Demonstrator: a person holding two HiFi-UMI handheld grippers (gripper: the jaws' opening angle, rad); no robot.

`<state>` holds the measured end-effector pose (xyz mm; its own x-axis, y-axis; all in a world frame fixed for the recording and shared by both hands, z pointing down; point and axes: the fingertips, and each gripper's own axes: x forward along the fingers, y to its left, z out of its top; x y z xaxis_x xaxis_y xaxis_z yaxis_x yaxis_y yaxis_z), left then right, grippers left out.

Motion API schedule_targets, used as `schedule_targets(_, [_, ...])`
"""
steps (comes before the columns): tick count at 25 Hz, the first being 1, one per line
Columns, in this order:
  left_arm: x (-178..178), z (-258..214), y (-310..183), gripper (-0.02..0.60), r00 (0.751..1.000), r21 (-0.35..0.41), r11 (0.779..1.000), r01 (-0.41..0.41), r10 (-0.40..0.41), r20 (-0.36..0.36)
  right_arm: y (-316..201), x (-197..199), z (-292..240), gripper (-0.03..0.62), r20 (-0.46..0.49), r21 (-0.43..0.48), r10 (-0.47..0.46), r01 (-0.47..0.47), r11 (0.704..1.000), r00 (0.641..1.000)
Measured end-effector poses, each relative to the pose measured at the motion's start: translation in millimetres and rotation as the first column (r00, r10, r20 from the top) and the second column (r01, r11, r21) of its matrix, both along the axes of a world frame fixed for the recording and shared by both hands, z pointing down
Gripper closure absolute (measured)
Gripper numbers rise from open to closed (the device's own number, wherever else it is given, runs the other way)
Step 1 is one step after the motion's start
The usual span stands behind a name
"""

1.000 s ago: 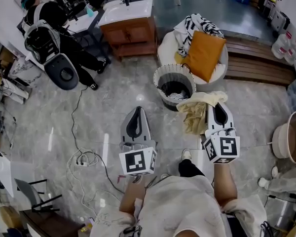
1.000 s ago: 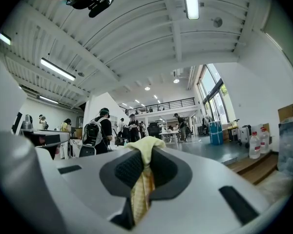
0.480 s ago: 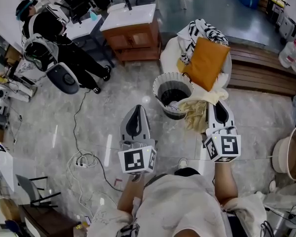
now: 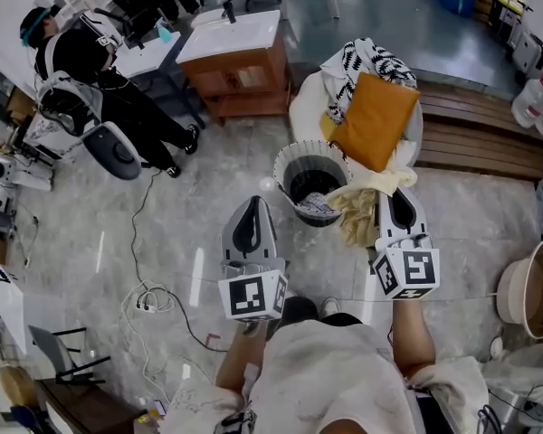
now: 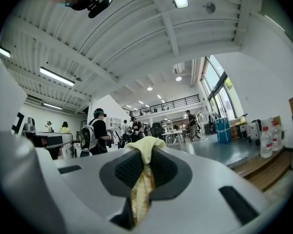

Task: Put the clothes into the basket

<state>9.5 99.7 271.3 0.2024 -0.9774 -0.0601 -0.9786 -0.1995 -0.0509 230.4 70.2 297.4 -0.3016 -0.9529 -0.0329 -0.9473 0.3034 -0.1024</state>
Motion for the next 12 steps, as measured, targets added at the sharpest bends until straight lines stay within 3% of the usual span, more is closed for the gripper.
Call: schedule_targets(12, [-30, 18, -104, 0.577, 0.999, -0.001, 0.999, -0.038, 0.038, -0.019, -91, -34, 8, 0.582, -0.042, -0.003, 0.023, -0.023, 1.0, 0.999])
